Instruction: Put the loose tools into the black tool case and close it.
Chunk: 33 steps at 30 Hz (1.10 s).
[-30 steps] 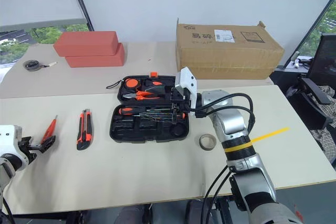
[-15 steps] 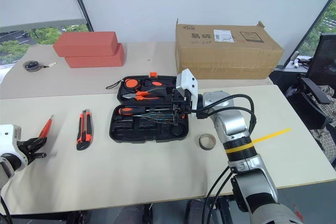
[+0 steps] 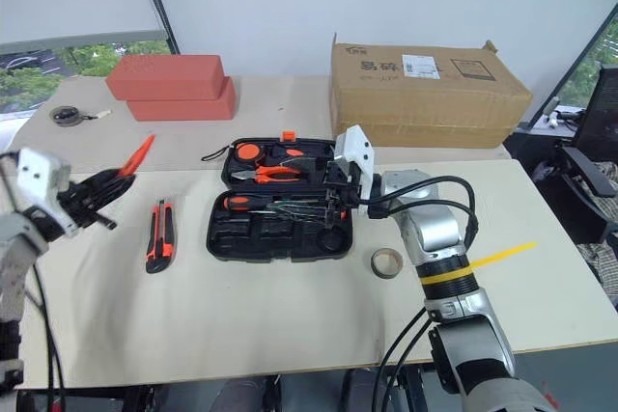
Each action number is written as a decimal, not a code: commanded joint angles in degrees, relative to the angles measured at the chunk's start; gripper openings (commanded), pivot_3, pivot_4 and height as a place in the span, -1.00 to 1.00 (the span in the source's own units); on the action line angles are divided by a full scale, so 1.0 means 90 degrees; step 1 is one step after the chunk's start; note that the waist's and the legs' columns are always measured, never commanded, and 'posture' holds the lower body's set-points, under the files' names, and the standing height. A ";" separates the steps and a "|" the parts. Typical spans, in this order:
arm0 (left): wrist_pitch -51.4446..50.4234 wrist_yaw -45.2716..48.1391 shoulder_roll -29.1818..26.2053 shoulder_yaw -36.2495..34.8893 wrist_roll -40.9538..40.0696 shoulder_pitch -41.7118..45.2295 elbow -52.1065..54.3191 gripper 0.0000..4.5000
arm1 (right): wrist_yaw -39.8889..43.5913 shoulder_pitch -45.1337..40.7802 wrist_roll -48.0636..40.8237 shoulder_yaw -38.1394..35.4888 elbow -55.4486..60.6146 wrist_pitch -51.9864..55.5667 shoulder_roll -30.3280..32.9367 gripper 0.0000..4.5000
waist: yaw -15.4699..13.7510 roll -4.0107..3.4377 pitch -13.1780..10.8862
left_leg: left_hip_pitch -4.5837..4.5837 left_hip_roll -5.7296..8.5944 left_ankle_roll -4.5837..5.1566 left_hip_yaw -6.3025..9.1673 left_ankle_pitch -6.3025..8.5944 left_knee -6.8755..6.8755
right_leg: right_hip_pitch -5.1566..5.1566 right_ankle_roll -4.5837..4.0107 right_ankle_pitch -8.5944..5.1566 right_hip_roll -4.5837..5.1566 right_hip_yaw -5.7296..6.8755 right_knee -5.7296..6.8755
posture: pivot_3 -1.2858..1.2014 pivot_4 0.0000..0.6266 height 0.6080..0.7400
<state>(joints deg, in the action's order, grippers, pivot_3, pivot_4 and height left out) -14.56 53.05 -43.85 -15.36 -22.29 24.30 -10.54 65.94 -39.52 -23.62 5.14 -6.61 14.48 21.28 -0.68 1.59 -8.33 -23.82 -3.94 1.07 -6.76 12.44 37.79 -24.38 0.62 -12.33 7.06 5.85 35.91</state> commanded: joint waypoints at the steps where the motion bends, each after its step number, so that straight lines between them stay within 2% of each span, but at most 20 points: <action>1: 0.0678 0.0856 0.0241 0.0766 0.0234 0.0899 -0.0526 -0.78 | -0.0101 0.0151 -0.0204 -0.0491 0.0265 0.0022 0.0332 1.00 | -0.0001 0.0001 -0.0001 | -0.0003 0.0001 0.0001 0.0000 0.0000 0.0000 | 0.0001 0.0001 -0.0001 -0.0001 0.0004 0.0000 | 0.03 -0.52 0.60; 11: 0.2188 0.2344 0.1079 0.2123 0.1091 0.2833 -0.2857 -0.78 | -0.0778 0.1567 -0.0561 -0.1501 0.1446 0.0372 0.1118 1.00 | 0.0040 0.0006 -0.0002 | -0.0006 0.0003 0.0006 -0.0006 0.0002 0.0002 | 0.0003 0.0018 -0.0010 -0.0005 0.0000 0.0000 | 0.03 -0.52 0.60; 18: 0.2997 0.2935 0.1412 0.2522 0.1605 0.3506 -0.4057 -0.78 | -0.1020 0.2250 -0.0869 -0.2028 0.1992 0.0505 0.1417 1.00 | 0.0028 0.0011 -0.0005 | -0.0006 0.0006 0.0012 -0.0001 0.0005 0.0009 | 0.0005 0.0024 -0.0014 -0.0005 -0.0008 -0.0001 | 0.03 -0.52 0.60; 23: 0.3450 0.3143 0.1532 0.2691 0.1948 0.3844 -0.4802 -0.78 | -0.0996 0.2306 -0.0825 -0.2011 0.1935 0.0461 0.1655 1.00 | 0.0012 0.0015 -0.0007 | -0.0006 0.0006 0.0014 0.0005 0.0005 0.0013 | 0.0006 0.0027 -0.0016 -0.0004 -0.0009 -0.0002 | 0.03 -0.52 0.60; 28: 0.3615 0.3344 0.1537 0.2888 0.2309 0.4027 -0.5170 -0.78 | -0.1011 0.2197 -0.0759 -0.1897 0.1873 0.0410 0.1689 1.00 | 0.0018 0.0015 -0.0007 | -0.0007 0.0008 0.0017 0.0006 0.0007 0.0013 | 0.0006 0.0025 -0.0015 -0.0005 -0.0009 -0.0001 | 0.03 -0.52 0.60; 33: 0.3412 0.3595 0.1277 0.3005 0.2524 0.3835 -0.4725 -0.78 | -0.1066 0.2181 -0.0741 -0.1848 0.1920 0.0417 0.1657 1.00 | 0.0013 0.0018 -0.0009 | -0.0014 0.0008 0.0019 0.0007 0.0008 0.0013 | 0.0003 0.0025 -0.0014 -0.0005 -0.0008 -0.0002 | 0.03 -0.52 0.60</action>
<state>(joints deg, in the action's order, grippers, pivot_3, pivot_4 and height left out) 16.28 84.32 -30.73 12.05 0.32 58.41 -56.34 56.67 -19.34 -30.01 -11.13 9.07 19.10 35.55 -0.56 1.75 -8.41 -23.95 -3.86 1.24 -6.69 12.52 37.91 -24.35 0.84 -12.46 7.02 5.79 35.89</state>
